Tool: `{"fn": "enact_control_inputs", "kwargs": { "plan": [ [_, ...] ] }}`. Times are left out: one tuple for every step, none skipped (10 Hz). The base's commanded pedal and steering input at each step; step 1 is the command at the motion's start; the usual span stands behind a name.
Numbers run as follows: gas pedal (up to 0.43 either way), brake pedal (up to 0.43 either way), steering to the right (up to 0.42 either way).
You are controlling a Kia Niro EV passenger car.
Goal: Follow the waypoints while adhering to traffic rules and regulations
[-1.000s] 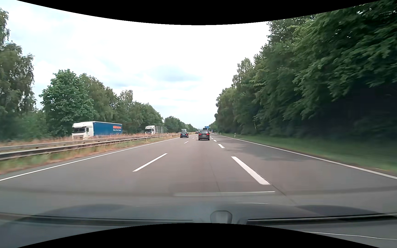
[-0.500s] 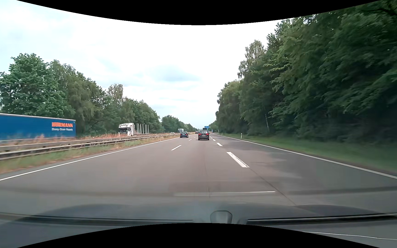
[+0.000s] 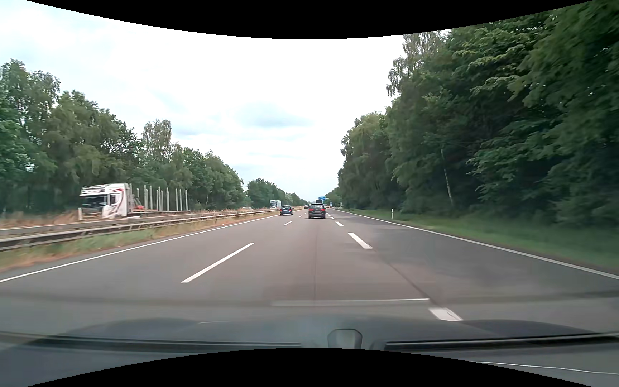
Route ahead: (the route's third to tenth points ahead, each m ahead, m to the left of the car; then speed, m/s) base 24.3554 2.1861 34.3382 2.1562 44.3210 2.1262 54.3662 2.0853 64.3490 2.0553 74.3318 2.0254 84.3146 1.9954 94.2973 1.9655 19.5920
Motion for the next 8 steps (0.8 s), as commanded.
{"fn": "enact_control_inputs", "kwargs": {
  "plan": [
    [0.228, 0.000, -0.002],
    [0.228, 0.000, -0.002],
    [0.228, 0.000, -0.002],
    [0.228, 0.000, -0.002],
    [0.228, 0.000, -0.002],
    [0.228, 0.000, -0.002],
    [0.228, 0.000, -0.002],
    [0.220, 0.000, -0.002]
  ]
}}
